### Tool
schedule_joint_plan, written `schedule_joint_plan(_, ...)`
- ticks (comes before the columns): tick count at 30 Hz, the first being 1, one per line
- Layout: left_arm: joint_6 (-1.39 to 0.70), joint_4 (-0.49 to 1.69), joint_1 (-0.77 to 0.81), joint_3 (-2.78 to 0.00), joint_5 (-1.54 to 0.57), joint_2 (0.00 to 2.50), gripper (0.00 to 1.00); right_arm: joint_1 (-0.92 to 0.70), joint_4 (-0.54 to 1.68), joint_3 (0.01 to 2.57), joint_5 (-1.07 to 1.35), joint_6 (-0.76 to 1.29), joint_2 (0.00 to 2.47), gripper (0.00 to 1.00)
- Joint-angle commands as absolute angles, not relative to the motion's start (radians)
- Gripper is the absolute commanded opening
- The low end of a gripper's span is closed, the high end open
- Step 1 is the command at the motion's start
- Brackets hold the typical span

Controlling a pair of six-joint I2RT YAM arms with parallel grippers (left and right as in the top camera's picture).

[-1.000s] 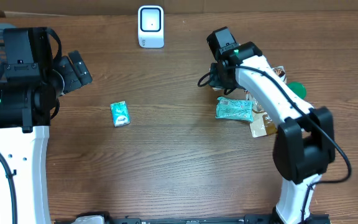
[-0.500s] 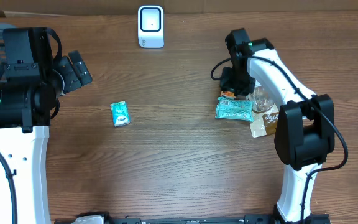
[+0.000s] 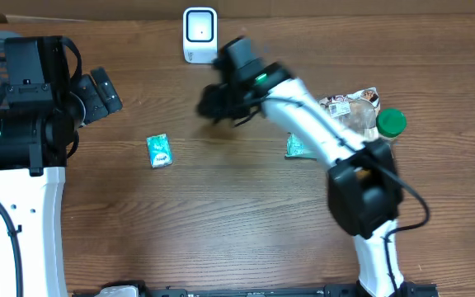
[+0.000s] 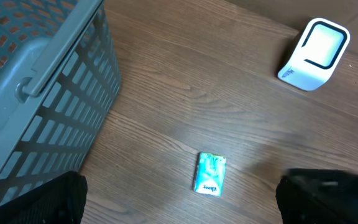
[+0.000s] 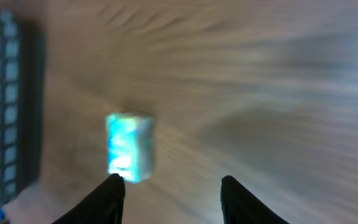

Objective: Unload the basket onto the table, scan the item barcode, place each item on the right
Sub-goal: 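Reach the right gripper to the teal wipes pack and grasp it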

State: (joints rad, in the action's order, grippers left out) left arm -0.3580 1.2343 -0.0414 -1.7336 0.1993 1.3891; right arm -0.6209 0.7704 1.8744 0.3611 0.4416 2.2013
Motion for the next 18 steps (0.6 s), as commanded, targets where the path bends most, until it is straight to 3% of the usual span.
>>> schedule_joint_plan(1,-0.336,1.230,-0.046,-1.742,0.210,1.380,0.99,-0.683,0.723,1.871,0.376,0.503,2.275,0.45)
schedule_joint_plan(18,-0.336,1.230,-0.046,-1.742,0.210,1.380,1.00,-0.811,0.608,1.871,0.334,0.577,2.398,0.34)
